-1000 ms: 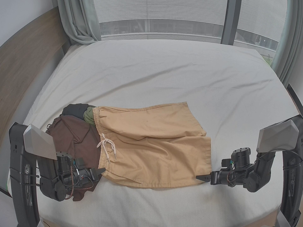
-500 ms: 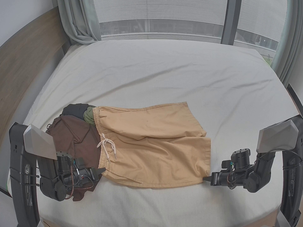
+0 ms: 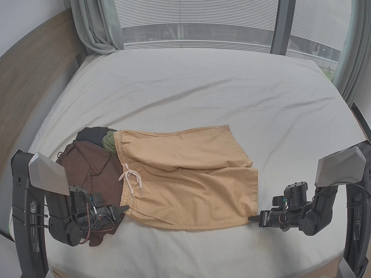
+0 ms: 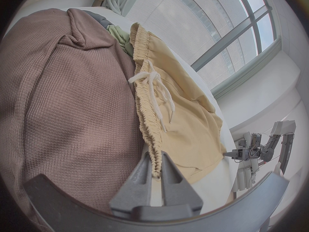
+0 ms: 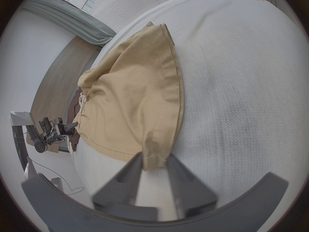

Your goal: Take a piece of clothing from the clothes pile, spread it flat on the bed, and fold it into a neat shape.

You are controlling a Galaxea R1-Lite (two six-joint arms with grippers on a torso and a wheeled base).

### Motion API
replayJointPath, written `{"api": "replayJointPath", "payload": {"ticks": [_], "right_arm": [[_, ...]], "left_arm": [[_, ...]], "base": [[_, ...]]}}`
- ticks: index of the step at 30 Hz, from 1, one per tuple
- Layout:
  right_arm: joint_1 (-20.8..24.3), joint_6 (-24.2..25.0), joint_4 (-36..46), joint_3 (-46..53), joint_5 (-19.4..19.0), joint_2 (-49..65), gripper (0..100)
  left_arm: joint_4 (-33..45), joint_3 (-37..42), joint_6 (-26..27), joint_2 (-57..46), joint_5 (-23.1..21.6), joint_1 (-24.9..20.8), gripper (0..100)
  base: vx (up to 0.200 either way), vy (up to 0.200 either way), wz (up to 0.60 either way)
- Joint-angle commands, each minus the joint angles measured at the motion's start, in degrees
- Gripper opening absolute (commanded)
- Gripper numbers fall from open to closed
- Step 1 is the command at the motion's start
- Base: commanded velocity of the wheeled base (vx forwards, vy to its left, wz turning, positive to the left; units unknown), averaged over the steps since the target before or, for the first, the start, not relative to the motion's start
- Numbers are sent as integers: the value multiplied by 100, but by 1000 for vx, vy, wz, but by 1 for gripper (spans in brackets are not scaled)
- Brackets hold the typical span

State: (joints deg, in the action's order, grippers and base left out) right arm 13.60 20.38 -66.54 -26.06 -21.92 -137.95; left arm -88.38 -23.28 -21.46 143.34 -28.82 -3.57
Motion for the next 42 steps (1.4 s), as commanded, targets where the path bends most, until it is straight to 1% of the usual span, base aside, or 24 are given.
{"api": "replayJointPath", "payload": {"ticks": [1, 6, 10, 14, 15, 17, 24, 25, 38, 42], "right_arm": [[11, 1, -52, 5, -5, -39, 100], [11, 1, -79, -4, -5, -48, 100], [-33, 89, -79, -57, -146, -39, 100], [-95, 256, -79, -66, -208, -22, 100], [-121, 414, -79, -39, -322, -4, 100], [-148, 484, -79, -48, -401, 14, 100], [-165, 572, -88, -57, -418, 14, 100], [-165, 572, -79, -48, -418, 14, 0], [-174, 572, -88, -13, -418, 49, 0], [-174, 555, -8, 172, -410, 418, 0]], "left_arm": [[-4, -1, -8, -8, -1, 14, 0], [-4, -1, -8, -8, -1, 32, 0], [-4, -9, -8, -8, -1, 58, 0], [-4, -9, -8, -8, -1, 58, 0], [-12, -9, 1, -8, -1, 58, 0], [-4, -9, 1, -8, 8, 58, 0], [-12, -9, 1, -8, -1, 67, 0], [-12, -9, 1, -8, 8, 67, 0], [-4, -27, -25, -34, -1, 164, 0], [-4, -1, -52, -218, -19, 208, 0]], "base": [[0, 0, 0], [0, 0, 0], [0, 0, 0], [0, 0, 0], [0, 0, 0], [0, 0, 0], [0, 0, 0], [0, 0, 0], [0, 0, 0], [0, 0, 0]]}}
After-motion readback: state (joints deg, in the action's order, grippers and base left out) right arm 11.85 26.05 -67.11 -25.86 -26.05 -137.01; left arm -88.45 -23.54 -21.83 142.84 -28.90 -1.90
